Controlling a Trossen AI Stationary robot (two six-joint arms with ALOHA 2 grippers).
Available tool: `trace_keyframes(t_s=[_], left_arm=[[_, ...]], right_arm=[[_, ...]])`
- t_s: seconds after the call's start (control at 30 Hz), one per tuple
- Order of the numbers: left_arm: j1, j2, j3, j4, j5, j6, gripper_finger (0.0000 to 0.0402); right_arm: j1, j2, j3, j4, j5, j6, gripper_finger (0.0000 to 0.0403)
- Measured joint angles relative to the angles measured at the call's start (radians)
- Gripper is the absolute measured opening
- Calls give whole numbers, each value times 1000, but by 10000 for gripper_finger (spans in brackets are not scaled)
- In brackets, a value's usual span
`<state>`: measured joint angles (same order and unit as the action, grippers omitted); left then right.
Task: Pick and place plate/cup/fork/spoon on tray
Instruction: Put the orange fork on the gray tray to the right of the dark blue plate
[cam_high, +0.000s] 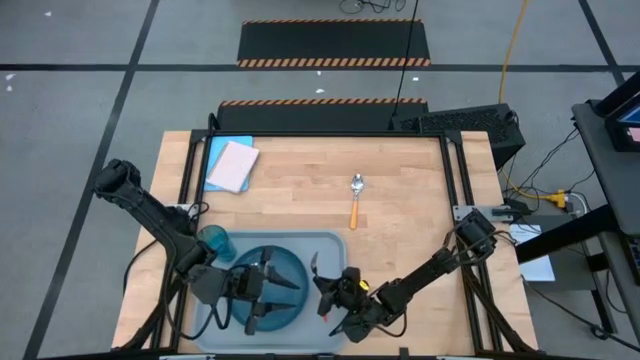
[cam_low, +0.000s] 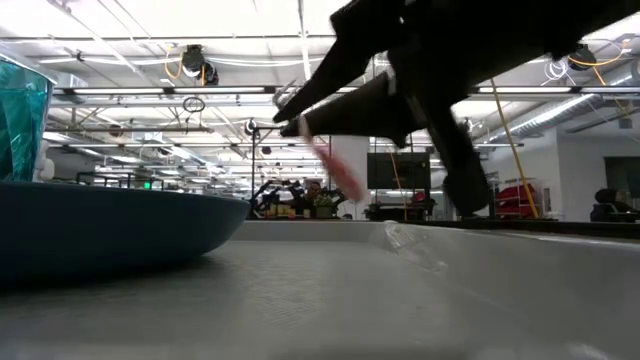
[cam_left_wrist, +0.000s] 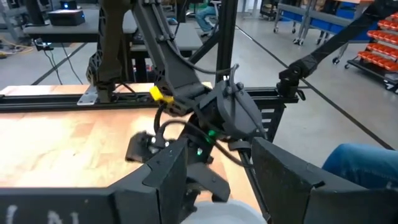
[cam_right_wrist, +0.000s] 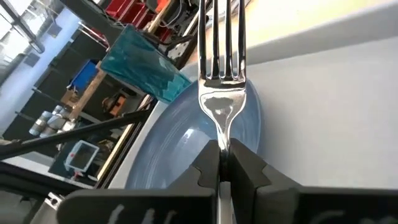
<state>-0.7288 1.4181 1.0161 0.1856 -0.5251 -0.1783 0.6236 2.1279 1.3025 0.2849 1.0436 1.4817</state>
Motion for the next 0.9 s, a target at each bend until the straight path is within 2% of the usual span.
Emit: trace_keyframes(t_s=[0.23, 0.57, 0.9], left_arm=[[0, 0, 0, -1, 0, -2, 182], [0, 0, 0, -1, 0, -4, 182], [0, 0, 0, -1, 0, -8, 182]], right_arm=[[-4, 71, 0, 57, -20, 62, 4], [-7, 76, 1, 65, -44, 63, 6], [-8, 77, 1, 67, -49, 51, 75]])
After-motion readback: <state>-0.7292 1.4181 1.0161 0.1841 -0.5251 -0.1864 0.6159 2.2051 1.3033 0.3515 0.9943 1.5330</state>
